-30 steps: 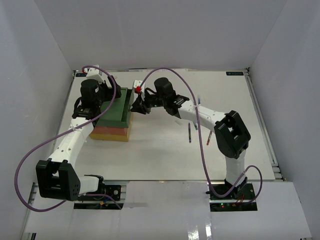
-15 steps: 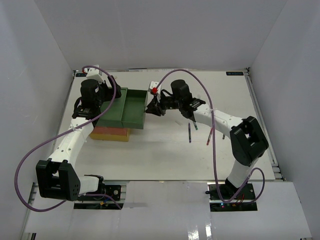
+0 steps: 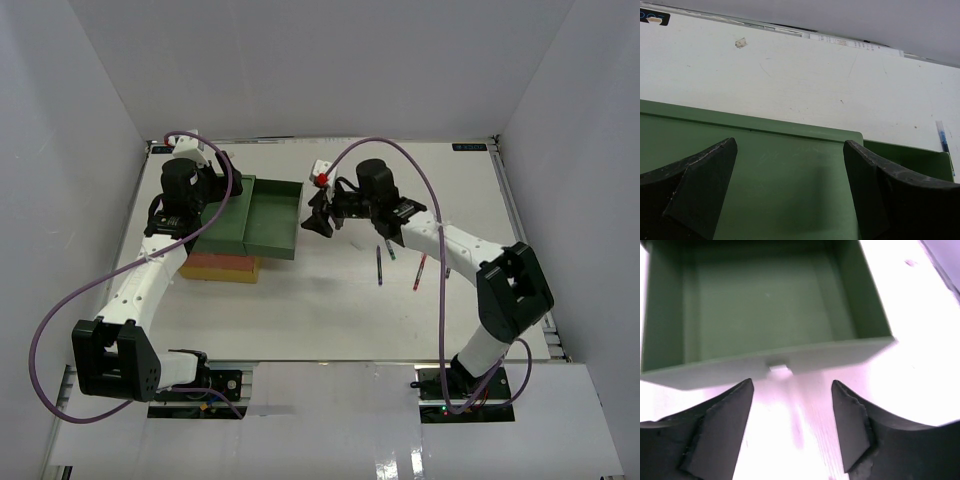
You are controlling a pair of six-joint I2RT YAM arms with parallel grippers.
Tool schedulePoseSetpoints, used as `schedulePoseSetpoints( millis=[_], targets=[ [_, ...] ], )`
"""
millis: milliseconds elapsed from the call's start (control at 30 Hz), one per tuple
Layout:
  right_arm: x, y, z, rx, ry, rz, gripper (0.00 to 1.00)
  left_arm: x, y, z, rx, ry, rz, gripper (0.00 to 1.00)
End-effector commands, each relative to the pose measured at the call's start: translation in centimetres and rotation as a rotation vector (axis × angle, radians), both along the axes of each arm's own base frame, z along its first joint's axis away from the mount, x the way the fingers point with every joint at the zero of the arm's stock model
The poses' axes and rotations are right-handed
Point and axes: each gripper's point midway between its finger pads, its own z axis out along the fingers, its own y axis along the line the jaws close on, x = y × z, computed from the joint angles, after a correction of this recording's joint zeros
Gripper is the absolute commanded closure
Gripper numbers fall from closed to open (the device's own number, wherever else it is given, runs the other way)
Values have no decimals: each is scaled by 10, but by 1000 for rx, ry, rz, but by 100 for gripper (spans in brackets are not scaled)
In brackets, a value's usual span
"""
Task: Sort the stationery into containers
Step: Pick up the pen from the center of the board.
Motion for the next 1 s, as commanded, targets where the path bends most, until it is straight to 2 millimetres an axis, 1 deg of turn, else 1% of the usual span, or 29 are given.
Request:
schedulePoseSetpoints(
  millis=[0, 33, 67, 100, 133, 167, 200, 233, 267, 300, 333, 367, 400, 433, 467, 500, 567, 600, 633, 667, 700, 733, 767, 833, 933, 967],
  targets=[
    [12, -25, 22, 11, -51, -153, 29, -24, -10, -54, -21, 210, -57, 2],
    [13, -32, 20, 7, -35, -194, 27, -25, -11, -51, -20, 203, -62, 2],
    [12, -41, 31, 20, -46, -235, 26, -25, -11, -49, -21, 197, -65, 2],
    [21, -55, 31, 11, -52, -326, 24, -26, -12, -46, -21, 192, -69, 2],
    [19, -65, 21, -7, -32, -373, 23, -27, -11, -40, -21, 176, -70, 2],
    [18, -78, 30, 8, -26, -433, 22, -28, -10, -37, -18, 169, -68, 2],
    [29, -100, 30, -5, -30, -555, 21, -28, -10, -35, -17, 164, -67, 2],
    [30, -115, 20, -22, -10, -618, 21, -30, -10, -30, -17, 149, -71, 2],
    [30, -132, 21, -16, 15, -695, 20, -30, -10, -27, -16, 142, -72, 2],
    [43, -165, 18, -33, 17, -849, 20, -31, -10, -23, -14, 134, -75, 2],
    [45, -183, 13, -40, 39, -925, 20, -32, -11, -19, -16, 123, -81, 2],
    [43, -203, 0, -36, 104, -1015, 20, -34, -11, -12, -16, 105, -83, 2],
    [48, -241, -11, -46, 147, -1164, 20, -36, -13, -8, -20, 96, -94, 2],
    [47, -257, -20, -38, 189, -1233, 21, -37, -13, -3, -21, 84, -99, 2],
    [41, -273, -39, -52, 237, -1290, 21, -40, -13, 4, -22, 64, -101, 2],
    [40, -296, -51, -38, 286, -1382, 21, -41, -13, 7, -23, 53, -103, 2],
    [36, -315, -73, -61, 340, -1447, 21, -44, -14, 13, -25, 36, -108, 2],
    [33, -330, -88, -74, 373, -1507, 22, -46, -13, 18, -23, 20, -109, 2],
    [31, -337, -96, -83, 390, -1531, 22, -47, -13, 20, -22, 15, -111, 2],
    [30, -344, -108, -107, 414, -1556, 23, -48, -14, 21, -22, 14, -116, 2],
    [27, -354, -118, -126, 432, -1590, 24, -49, -14, 24, -23, 6, -117, 2],
    [26, -358, -124, -136, 443, -1604, 25, -50, -14, 25, -25, 0, -119, 2],
    [25, -364, -137, -169, 471, -1624, 26, -52, -14, 25, -28, -1, -119, 2],
    [24, -369, -152, -200, 509, -1639, 28, -54, -14, 27, -32, -8, -115, 2],
    [23, -377, -163, -218, 537, -1665, 32, -55, -11, 24, -26, -6, -101, 2],
    [23, -380, -163, -214, 540, -1671, 35, -55, -10, 24, -25, -7, -98, 2]
  ],
)
